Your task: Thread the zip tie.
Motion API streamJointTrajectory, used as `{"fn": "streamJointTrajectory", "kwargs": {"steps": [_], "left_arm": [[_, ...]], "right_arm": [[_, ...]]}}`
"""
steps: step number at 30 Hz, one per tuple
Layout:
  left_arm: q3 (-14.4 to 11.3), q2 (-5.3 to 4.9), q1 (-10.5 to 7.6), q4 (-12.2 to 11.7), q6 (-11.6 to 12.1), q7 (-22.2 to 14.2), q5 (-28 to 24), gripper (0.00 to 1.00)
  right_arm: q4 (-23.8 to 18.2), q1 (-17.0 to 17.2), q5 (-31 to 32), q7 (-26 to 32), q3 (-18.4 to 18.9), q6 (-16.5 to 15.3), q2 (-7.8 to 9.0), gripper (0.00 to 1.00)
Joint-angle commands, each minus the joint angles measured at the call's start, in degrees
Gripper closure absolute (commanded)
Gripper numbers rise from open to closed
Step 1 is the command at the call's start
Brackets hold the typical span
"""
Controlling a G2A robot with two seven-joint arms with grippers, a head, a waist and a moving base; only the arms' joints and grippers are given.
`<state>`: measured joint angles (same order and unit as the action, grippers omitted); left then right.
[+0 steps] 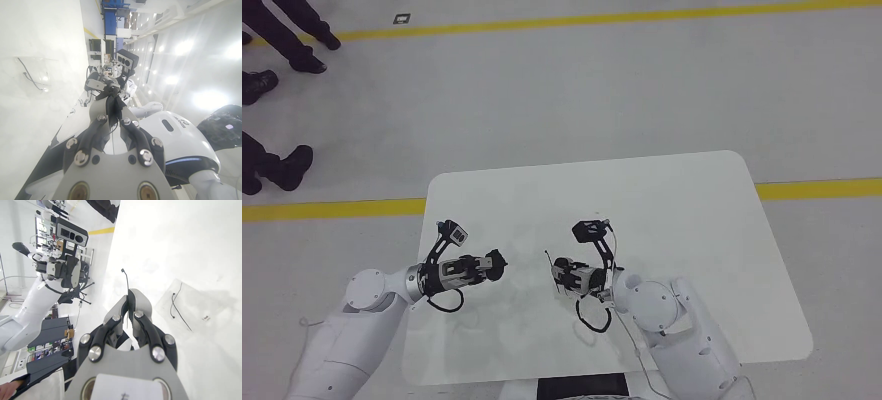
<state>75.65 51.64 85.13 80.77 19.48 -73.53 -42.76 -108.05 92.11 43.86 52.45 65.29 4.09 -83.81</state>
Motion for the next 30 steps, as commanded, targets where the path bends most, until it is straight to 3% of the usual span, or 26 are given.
{"fn": "streamJointTrajectory", "kwargs": {"steps": [1, 4, 7, 9, 13, 16, 24, 30], "left_arm": [[0.0, 0.0, 0.0, 0.0, 0.0, 0.0, 0.0, 1.0], [0.0, 0.0, 0.0, 0.0, 0.0, 0.0, 0.0, 1.0], [0.0, 0.0, 0.0, 0.0, 0.0, 0.0, 0.0, 1.0], [0.0, 0.0, 0.0, 0.0, 0.0, 0.0, 0.0, 1.0], [0.0, 0.0, 0.0, 0.0, 0.0, 0.0, 0.0, 1.0], [0.0, 0.0, 0.0, 0.0, 0.0, 0.0, 0.0, 1.0], [0.0, 0.0, 0.0, 0.0, 0.0, 0.0, 0.0, 1.0], [0.0, 0.0, 0.0, 0.0, 0.0, 0.0, 0.0, 1.0]], "right_arm": [[0.0, 0.0, 0.0, 0.0, 0.0, 0.0, 0.0, 1.0], [1.0, 0.4, -1.4, -1.8, -0.3, -0.4, -0.01, 1.0], [0.5, 2.1, -4.4, -8.7, -0.4, -3.2, 0.03, 1.0], [-0.3, 4.0, -4.9, -13.8, -0.3, -5.9, 0.19, 1.0], [-0.5, 8.5, -4.9, -26.5, -1.1, -14.5, 0.53, 1.0], [0.9, 9.8, -3.1, -34.2, -2.6, -18.2, 0.59, 1.0], [3.6, 8.0, 1.9, -50.4, -7.3, -21.1, 0.06, 1.0], [3.6, 8.0, 1.9, -50.4, -7.3, -21.1, 0.06, 1.0]]}}
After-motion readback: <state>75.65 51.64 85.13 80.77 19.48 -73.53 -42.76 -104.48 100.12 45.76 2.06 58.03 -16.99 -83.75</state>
